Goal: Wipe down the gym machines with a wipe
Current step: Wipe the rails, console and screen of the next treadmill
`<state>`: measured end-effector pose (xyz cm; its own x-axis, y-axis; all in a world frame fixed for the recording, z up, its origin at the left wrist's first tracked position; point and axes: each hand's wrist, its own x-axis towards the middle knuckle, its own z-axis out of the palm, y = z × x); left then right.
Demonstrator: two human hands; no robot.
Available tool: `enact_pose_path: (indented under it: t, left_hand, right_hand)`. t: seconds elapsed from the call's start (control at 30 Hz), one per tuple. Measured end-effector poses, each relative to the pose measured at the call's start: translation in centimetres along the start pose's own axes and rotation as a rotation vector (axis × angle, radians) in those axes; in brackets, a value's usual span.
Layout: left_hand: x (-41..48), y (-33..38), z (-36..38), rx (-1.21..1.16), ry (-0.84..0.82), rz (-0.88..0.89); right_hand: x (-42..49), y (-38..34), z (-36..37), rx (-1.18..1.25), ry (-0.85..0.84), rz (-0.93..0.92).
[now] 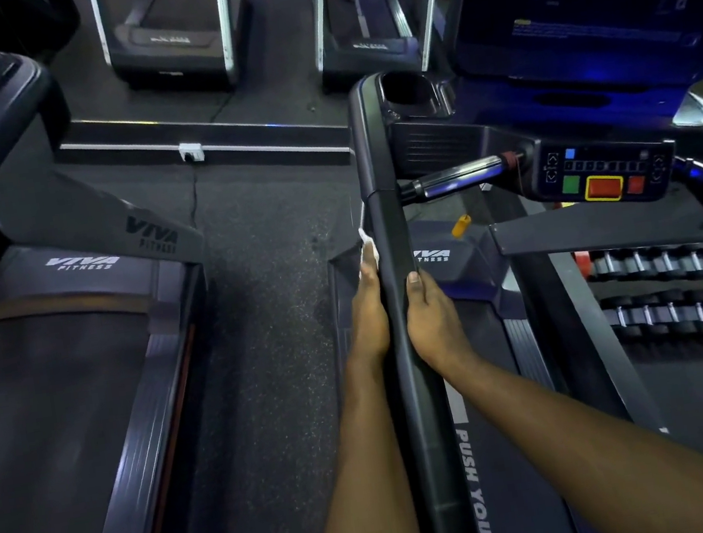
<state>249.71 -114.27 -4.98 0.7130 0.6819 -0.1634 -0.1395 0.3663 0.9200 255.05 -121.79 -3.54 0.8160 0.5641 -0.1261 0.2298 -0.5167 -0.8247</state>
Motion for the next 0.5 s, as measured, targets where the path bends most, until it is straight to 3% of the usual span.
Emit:
enact_pose_path:
  t: [0.17, 0.37, 0.5]
  left_hand:
    - [-8.2, -2.5, 0.0, -0.019, 0.018, 0.069]
    - [-4.5, -0.1, 0.3, 0.147, 0.01, 0.033]
    - [-3.3, 2.5, 2.0, 0.199, 0.106, 0.037]
  right_hand:
    - [-0.1, -0.3, 0.1, 0.007, 0.003, 0.009]
    - [-0.3, -0.6, -0.4, 0.048, -0.036, 0.022]
    - [-0.1, -0.3, -0.5, 0.16, -0.077, 0.03]
